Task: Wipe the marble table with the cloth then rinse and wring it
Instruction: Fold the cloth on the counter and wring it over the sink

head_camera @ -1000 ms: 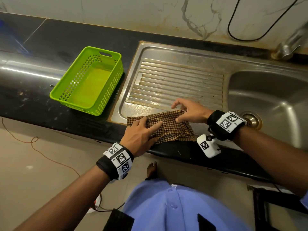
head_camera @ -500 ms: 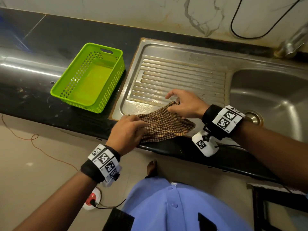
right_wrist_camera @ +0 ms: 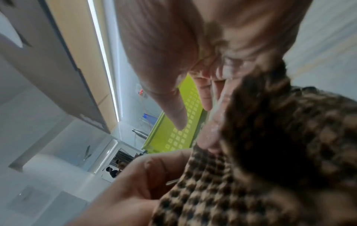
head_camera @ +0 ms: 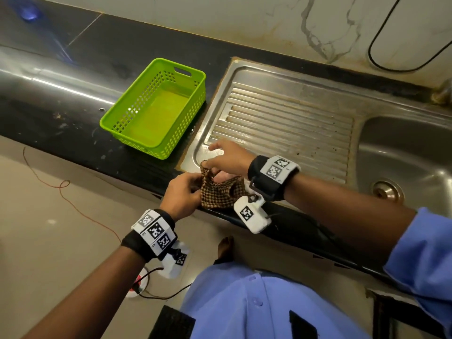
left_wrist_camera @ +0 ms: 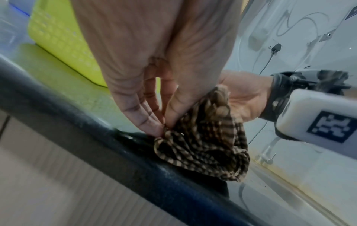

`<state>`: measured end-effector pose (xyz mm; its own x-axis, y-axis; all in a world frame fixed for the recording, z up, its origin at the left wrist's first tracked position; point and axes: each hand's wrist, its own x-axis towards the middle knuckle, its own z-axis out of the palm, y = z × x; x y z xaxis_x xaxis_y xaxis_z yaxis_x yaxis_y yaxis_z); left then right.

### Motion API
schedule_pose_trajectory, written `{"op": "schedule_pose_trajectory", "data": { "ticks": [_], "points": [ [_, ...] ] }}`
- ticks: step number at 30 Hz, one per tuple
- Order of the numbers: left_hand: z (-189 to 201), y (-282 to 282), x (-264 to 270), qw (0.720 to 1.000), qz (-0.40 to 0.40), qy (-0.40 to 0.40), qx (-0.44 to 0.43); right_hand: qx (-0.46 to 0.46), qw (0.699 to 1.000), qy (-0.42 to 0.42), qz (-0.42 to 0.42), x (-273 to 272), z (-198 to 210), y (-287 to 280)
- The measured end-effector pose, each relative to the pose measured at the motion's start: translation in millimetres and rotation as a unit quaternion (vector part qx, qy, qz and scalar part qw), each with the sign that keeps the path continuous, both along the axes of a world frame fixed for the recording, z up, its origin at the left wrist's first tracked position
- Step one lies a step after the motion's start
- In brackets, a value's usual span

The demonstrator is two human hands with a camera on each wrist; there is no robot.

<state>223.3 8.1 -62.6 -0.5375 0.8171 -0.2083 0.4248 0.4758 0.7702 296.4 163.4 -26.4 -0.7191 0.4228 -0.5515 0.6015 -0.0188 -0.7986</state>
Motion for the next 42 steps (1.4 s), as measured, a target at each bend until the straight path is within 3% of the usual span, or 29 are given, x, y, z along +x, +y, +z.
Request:
{"op": "schedule_pose_trajectory", "data": {
  "ticks": [4,6,9,12,16,20,22,25,29,32,35,39,42],
  "points": [
    [-2.4,-1.8,-7.4,0.998,0.019,-0.053,-0.009,0.238,0.97,0.005,0.051,23.9,-5.6,9.8],
    [-2.5,-1.3,-8.6,0.992,0.044,-0.114,0.001,0.272,0.958,-0.008,0.087,42.2,-9.4,9.2],
    [-2.2,1.9,-8.5,0.988,0.071,-0.135,-0.007,0.215,0.965,0.01,0.151,60.3,-15.5,0.5],
    [-1.2,5.4,-8.5,0.994,0.044,-0.095,-0.024,0.134,0.977,0.099,0.134,61.4,-16.3,-8.7],
    [-2.1,9.5,-14.5,0.992,0.053,-0.109,-0.037,0.025,0.968,0.163,0.191,60.6,-15.0,-18.1],
    [0.2,13.2,-18.0,0.986,0.075,-0.146,-0.031,0.04,0.972,0.167,0.157,63.3,-17.9,-14.9],
    [3.3,14.2,-18.2,0.992,0.064,-0.106,-0.022,0.148,0.974,0.139,0.103,66.0,-20.8,-7.8],
    [8.3,17.7,-18.3,0.997,-0.019,0.073,-0.028,0.319,0.945,0.066,0.034,72.5,-21.7,1.2],
    [13.9,32.8,-25.8,0.956,-0.175,0.224,-0.076,0.316,0.943,-0.067,0.083,78.8,-29.5,9.8],
    [14.4,51.3,-25.3,0.923,-0.271,0.233,-0.144,0.267,0.956,-0.075,0.095,80.6,-37.6,7.0],
    [12.5,66.2,-23.0,0.902,-0.307,0.204,-0.225,0.243,0.965,-0.057,0.082,78.5,-43.2,2.0],
    [14.3,75.6,-24.3,0.896,-0.293,0.215,-0.254,0.209,0.975,-0.046,0.054,80.0,-47.4,-2.9],
    [20.6,77.6,-25.1,0.905,-0.28,0.145,-0.286,0.185,0.982,-0.024,0.026,80.7,-45.8,-3.1]
  ]
}}
